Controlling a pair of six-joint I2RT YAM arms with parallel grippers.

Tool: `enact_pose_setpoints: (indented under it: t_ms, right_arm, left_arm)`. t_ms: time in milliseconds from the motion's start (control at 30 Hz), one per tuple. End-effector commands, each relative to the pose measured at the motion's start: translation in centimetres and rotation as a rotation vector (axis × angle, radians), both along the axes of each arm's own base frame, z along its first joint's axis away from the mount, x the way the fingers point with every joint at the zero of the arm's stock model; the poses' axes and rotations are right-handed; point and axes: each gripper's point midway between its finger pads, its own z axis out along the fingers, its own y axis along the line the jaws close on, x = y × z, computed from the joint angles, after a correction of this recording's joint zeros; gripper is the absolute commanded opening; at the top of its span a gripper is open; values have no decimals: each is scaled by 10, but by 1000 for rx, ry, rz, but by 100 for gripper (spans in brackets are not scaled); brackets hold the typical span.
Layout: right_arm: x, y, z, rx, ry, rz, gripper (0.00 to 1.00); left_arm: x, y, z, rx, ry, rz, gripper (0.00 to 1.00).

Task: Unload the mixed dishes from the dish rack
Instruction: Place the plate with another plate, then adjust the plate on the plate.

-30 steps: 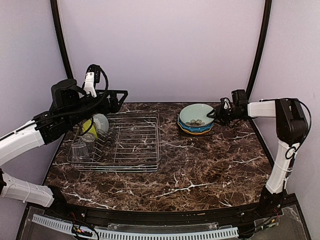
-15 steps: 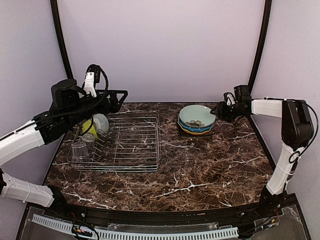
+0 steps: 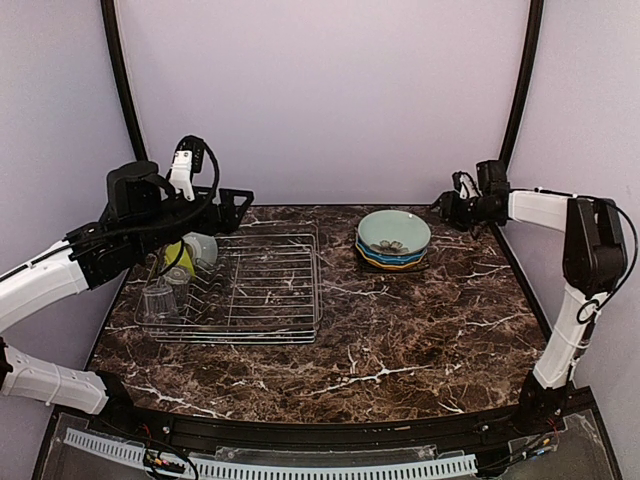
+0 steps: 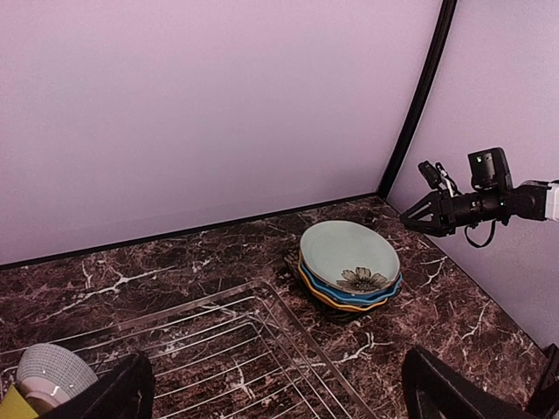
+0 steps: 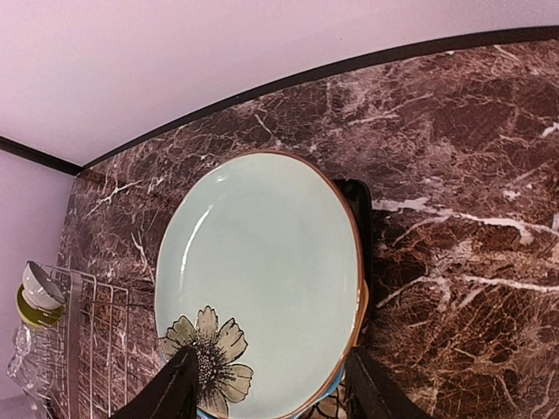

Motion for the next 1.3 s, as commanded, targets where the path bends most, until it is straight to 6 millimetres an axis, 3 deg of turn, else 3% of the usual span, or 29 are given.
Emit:
enact_pose_setpoints:
  t_ms: [0, 167, 533, 1267]
  right_arm:
    - [-1, 21, 18, -30, -81, 89, 53]
    - [-2, 47, 29, -118, -135, 169, 51]
    - [7, 87, -4, -204, -69, 255, 42]
    - [-21, 104, -64, -285, 71, 343, 32]
  left_arm:
    - [-5, 14, -4, 65, 17, 34, 99]
    - [-6, 18, -15, 91, 39, 46, 99]
    - [-7, 20, -11, 84, 33, 53, 99]
    - [-7, 25, -13, 95, 26, 73, 99]
